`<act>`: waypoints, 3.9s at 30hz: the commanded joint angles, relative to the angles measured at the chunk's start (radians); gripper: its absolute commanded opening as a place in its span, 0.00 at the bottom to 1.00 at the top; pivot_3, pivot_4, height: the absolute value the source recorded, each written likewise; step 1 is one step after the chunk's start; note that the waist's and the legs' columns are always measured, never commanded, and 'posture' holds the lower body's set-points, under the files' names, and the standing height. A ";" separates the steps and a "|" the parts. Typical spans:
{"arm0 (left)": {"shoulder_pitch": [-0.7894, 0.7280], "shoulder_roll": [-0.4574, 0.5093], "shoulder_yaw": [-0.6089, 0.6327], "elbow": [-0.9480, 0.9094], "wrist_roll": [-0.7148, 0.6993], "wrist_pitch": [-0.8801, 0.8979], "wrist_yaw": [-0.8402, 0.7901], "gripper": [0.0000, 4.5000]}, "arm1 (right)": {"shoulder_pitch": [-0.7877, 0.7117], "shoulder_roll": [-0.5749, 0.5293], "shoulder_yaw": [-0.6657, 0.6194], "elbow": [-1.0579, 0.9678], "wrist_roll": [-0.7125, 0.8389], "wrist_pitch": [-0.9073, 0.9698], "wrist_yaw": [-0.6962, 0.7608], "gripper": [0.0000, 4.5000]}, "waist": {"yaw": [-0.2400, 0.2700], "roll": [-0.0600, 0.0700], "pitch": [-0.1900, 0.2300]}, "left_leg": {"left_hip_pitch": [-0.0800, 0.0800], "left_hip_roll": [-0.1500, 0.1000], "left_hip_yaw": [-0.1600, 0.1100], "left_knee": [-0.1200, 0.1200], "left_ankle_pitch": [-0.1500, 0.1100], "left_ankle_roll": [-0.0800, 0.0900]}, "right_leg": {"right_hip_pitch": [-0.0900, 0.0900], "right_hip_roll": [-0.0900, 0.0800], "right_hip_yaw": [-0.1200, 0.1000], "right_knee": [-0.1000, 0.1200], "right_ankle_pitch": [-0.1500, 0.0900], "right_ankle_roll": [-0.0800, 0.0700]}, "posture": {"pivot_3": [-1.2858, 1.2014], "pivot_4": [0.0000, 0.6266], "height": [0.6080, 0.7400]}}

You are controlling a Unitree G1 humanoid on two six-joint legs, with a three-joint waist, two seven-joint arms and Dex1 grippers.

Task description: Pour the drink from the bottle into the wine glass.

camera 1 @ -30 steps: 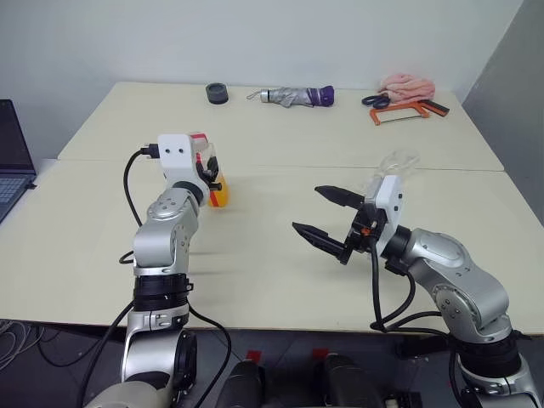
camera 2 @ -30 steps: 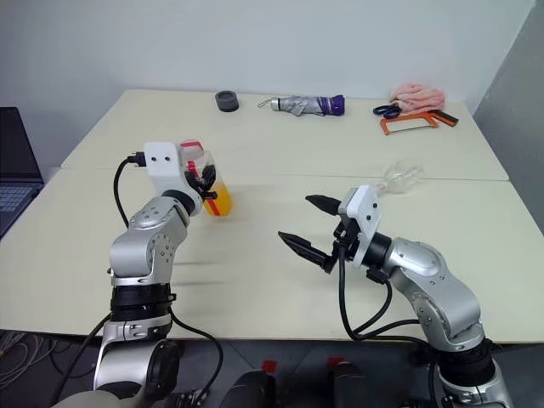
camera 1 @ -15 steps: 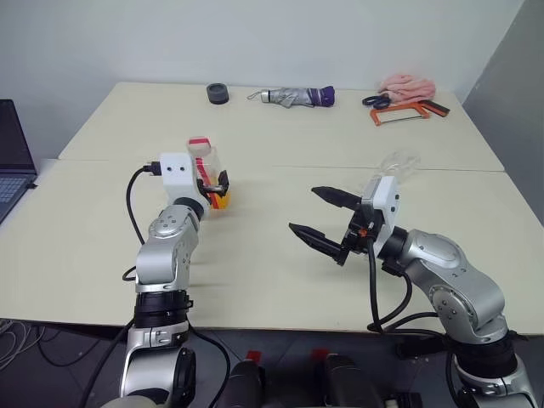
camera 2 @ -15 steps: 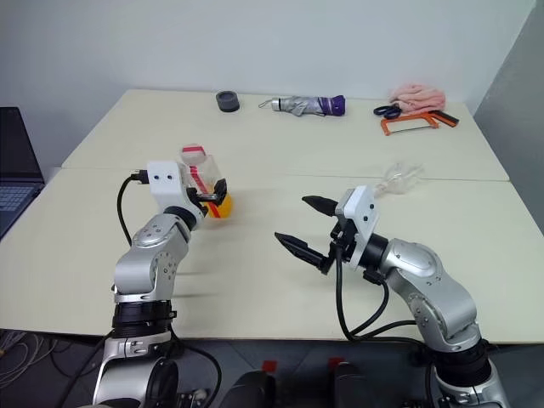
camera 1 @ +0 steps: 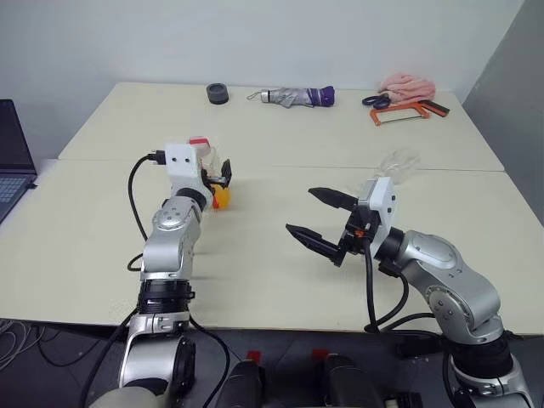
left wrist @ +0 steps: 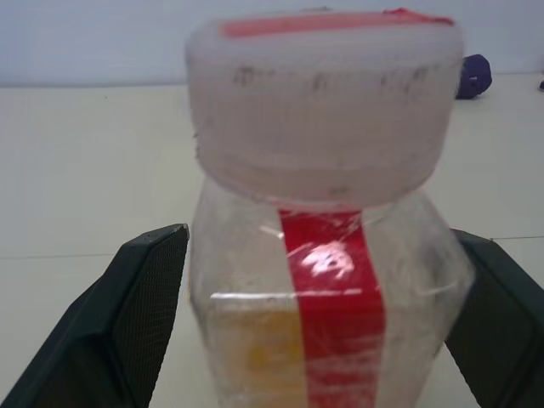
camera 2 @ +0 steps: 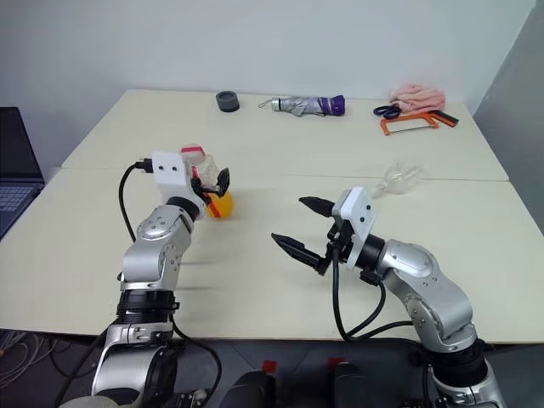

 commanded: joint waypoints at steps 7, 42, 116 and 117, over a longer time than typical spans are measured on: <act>-0.042 0.014 -0.016 -0.005 0.024 -0.045 0.000 0.98 | -0.012 0.005 -0.005 -0.017 -0.003 -0.017 -0.001 1.00 | 0.000 0.000 0.000 | 0.000 0.000 0.000 0.000 0.000 0.000 | 0.000 0.000 0.000 0.000 0.000 0.000 | 0.52 0.24 1.00; -0.005 0.007 -0.011 -0.049 -0.078 -0.102 -0.166 0.40 | -0.007 0.003 -0.009 -0.007 -0.018 -0.040 -0.005 1.00 | 0.000 0.000 0.000 | 0.000 0.000 0.000 0.000 0.000 0.000 | 0.000 0.000 0.000 0.000 0.000 0.000 | 0.52 0.24 1.00; -0.262 -0.018 -0.342 0.301 -0.128 -0.370 -1.267 0.40 | -0.319 -0.329 0.043 0.333 -0.020 -0.049 0.451 0.42 | -0.005 0.001 0.001 | 0.000 0.000 0.001 0.000 0.000 0.001 | 0.000 0.005 -0.001 -0.001 0.000 0.000 | 0.52 0.24 1.00; -0.260 -0.019 -0.338 0.301 -0.128 -0.369 -1.259 0.40 | -0.311 -0.324 0.026 0.332 -0.015 -0.040 0.433 0.42 | -0.003 0.001 0.001 | 0.000 0.000 0.000 0.000 0.000 0.001 | 0.000 0.005 -0.001 -0.001 0.000 0.000 | 0.52 0.24 1.00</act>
